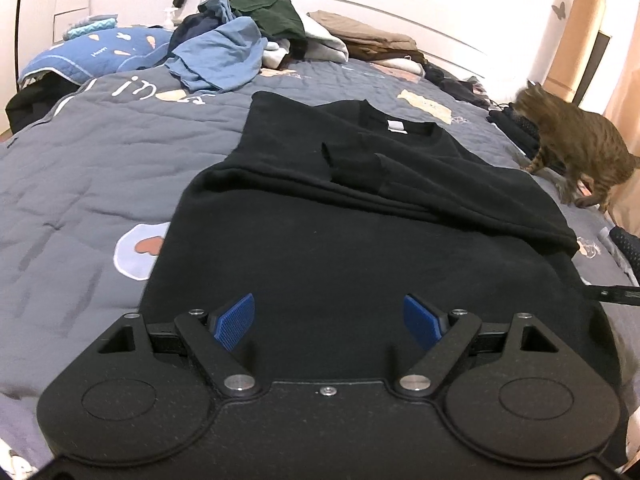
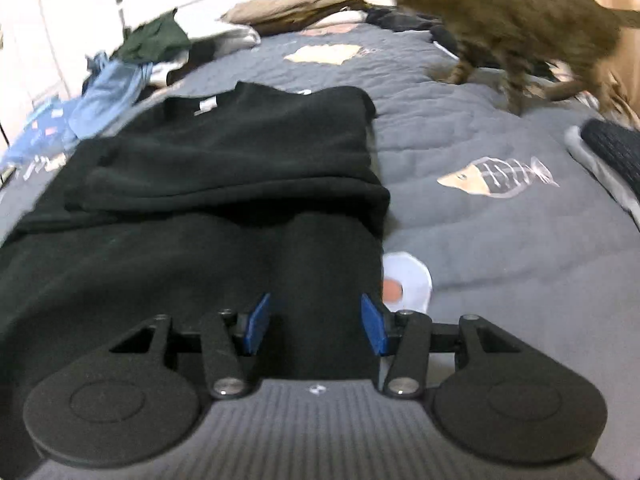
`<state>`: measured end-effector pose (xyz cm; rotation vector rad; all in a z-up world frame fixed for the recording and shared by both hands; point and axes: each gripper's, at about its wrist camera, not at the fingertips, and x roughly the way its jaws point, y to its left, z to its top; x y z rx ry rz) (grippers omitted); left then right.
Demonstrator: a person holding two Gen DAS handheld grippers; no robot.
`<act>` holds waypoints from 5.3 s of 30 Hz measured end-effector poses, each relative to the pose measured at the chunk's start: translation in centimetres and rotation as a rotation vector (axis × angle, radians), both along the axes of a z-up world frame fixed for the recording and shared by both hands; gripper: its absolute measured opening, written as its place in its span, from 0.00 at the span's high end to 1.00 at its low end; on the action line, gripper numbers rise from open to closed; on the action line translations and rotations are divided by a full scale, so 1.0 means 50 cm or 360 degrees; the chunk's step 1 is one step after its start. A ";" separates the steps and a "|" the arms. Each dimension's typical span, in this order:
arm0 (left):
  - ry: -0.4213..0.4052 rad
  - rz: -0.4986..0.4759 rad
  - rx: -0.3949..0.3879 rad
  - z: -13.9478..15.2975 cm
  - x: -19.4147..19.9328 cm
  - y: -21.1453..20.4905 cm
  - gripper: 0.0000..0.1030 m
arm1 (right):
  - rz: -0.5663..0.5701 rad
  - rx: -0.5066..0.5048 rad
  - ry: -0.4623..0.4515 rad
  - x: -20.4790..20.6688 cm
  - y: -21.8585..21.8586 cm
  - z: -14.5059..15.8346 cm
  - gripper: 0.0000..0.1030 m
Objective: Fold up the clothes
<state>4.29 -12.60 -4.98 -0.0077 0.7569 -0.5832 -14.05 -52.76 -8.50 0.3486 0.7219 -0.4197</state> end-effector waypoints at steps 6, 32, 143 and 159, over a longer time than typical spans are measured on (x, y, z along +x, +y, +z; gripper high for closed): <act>-0.0016 -0.0019 0.0060 0.002 -0.013 0.039 0.21 | -0.0024 0.0171 -0.0134 -0.104 0.053 0.021 0.51; 0.0267 0.0115 0.0310 -0.032 -0.083 0.216 0.16 | -0.0201 0.0690 0.0172 -0.294 0.142 -0.052 0.45; 0.0530 0.0647 -0.0876 -0.104 0.209 0.073 0.34 | 0.0106 0.0804 -0.0402 0.144 0.209 0.028 0.45; 0.0570 0.0673 -0.0825 -0.112 0.218 0.068 0.34 | 0.0276 0.0848 -0.0340 0.155 0.281 0.010 0.45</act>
